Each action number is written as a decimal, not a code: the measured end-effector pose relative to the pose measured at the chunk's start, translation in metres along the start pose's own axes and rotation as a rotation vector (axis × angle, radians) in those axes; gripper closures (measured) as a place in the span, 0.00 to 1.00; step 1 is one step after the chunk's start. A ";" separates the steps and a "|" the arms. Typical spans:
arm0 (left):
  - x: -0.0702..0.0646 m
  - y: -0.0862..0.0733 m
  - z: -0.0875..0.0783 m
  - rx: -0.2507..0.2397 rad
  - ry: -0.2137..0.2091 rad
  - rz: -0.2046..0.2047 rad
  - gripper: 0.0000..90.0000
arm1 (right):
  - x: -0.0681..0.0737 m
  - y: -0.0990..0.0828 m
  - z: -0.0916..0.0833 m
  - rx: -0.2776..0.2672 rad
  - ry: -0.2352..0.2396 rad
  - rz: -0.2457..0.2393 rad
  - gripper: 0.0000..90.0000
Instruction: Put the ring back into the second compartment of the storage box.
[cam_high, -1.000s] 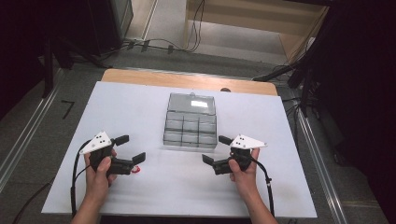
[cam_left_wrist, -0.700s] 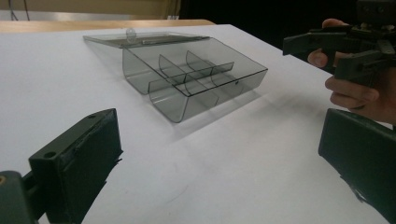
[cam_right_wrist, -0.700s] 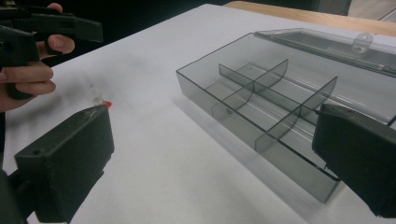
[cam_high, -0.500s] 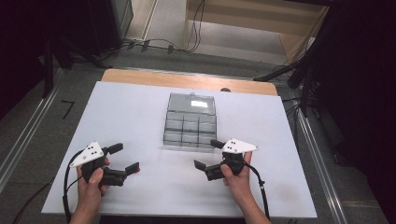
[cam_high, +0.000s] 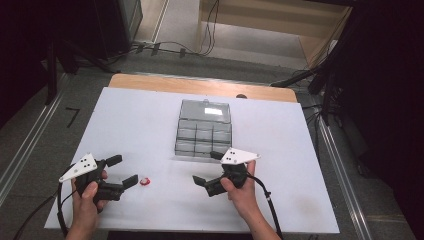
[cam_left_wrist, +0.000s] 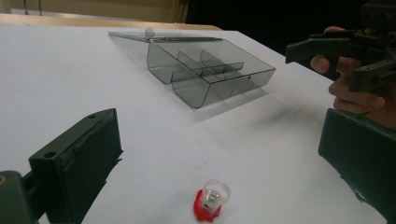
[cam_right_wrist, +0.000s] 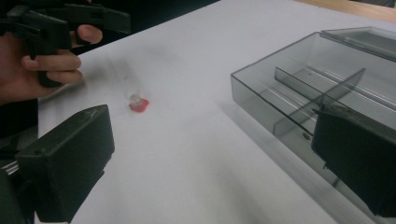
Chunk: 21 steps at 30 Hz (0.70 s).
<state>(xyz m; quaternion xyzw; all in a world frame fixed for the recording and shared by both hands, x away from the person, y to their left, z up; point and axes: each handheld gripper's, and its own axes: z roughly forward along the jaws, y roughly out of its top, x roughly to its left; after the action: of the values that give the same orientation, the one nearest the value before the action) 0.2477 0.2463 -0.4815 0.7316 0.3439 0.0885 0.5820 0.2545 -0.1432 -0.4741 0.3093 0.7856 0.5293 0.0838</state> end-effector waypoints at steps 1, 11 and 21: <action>0.000 0.000 0.000 -0.001 0.001 0.003 0.00 | 0.002 0.002 0.002 0.003 0.004 -0.007 0.00; 0.005 -0.001 -0.002 0.010 0.012 0.030 0.00 | 0.015 0.019 0.028 0.034 0.057 -0.017 0.00; 0.012 0.000 -0.009 0.002 0.020 0.033 0.00 | 0.030 0.031 0.059 0.086 0.082 -0.057 0.04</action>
<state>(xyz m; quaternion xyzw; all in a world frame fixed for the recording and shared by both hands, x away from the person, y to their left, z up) 0.2516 0.2607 -0.4822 0.7368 0.3375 0.1050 0.5764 0.2698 -0.0721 -0.4657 0.2682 0.8190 0.5045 0.0533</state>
